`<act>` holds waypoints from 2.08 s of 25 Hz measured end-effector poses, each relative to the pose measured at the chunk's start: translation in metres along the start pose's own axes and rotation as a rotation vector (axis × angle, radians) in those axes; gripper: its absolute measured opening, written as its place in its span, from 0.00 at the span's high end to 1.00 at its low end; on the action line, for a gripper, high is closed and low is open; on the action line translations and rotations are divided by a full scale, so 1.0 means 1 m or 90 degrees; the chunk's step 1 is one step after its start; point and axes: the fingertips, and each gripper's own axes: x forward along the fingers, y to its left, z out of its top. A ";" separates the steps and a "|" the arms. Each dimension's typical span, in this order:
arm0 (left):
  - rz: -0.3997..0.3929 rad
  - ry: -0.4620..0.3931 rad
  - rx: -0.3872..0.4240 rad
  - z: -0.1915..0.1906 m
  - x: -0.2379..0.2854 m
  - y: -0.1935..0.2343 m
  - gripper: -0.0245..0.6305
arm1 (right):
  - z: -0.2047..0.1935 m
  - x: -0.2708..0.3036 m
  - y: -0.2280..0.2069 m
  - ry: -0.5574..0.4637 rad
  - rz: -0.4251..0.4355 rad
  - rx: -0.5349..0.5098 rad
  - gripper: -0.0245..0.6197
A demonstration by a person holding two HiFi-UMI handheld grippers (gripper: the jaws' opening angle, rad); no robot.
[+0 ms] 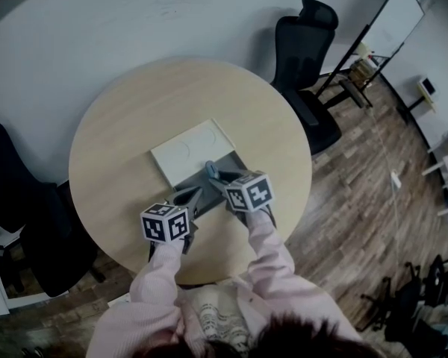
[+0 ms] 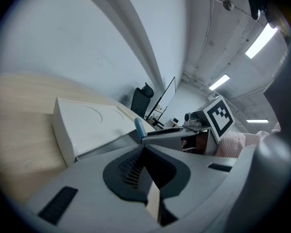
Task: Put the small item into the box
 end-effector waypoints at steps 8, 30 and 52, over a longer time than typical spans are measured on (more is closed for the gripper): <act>0.001 0.009 -0.029 -0.007 0.006 0.008 0.95 | -0.016 0.017 0.000 0.083 0.031 -0.061 0.76; -0.006 0.026 -0.071 -0.018 0.011 0.011 0.95 | -0.044 0.039 0.002 0.241 0.083 -0.153 0.76; 0.009 0.046 -0.067 -0.025 0.010 0.016 0.95 | -0.058 0.060 0.001 0.336 0.071 -0.207 0.76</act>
